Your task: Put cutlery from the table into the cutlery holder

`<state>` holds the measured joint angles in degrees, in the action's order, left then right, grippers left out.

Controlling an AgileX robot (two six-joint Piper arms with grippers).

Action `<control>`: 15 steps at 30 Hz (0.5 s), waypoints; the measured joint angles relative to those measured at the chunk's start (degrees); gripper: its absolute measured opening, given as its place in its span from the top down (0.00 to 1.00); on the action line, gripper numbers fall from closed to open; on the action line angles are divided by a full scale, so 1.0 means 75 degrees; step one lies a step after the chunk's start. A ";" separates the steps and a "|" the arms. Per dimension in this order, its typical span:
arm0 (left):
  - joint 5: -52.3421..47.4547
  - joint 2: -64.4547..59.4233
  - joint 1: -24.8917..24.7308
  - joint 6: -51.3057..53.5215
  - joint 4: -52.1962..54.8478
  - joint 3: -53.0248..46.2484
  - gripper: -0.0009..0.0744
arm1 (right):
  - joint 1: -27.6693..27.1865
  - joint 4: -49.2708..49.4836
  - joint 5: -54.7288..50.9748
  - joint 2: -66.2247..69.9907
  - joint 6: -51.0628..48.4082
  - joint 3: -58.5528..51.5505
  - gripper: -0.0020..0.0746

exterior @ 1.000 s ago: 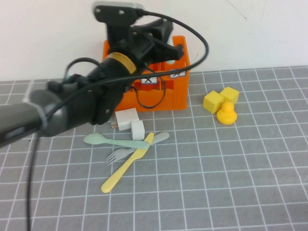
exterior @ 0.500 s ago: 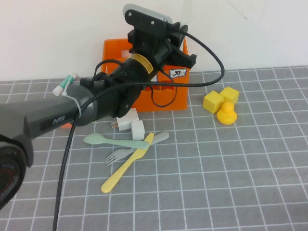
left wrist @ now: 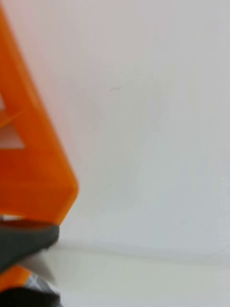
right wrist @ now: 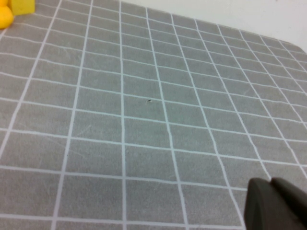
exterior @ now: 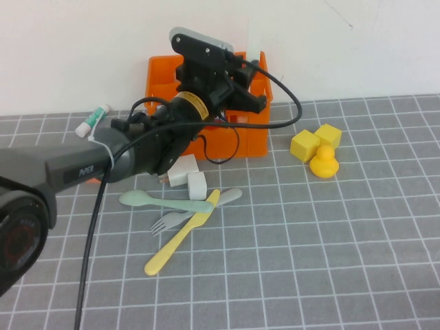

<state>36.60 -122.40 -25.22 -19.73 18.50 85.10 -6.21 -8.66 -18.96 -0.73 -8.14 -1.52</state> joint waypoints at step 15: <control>-0.1680 0.3192 -0.0117 -0.6387 0.6608 -0.0875 0.96 | 0.0000 0.0000 0.0000 0.0000 0.0000 0.0000 0.98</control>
<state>24.00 -98.46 -26.10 -67.63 68.05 78.54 -6.21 -8.66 -18.96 -0.73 -8.14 -1.52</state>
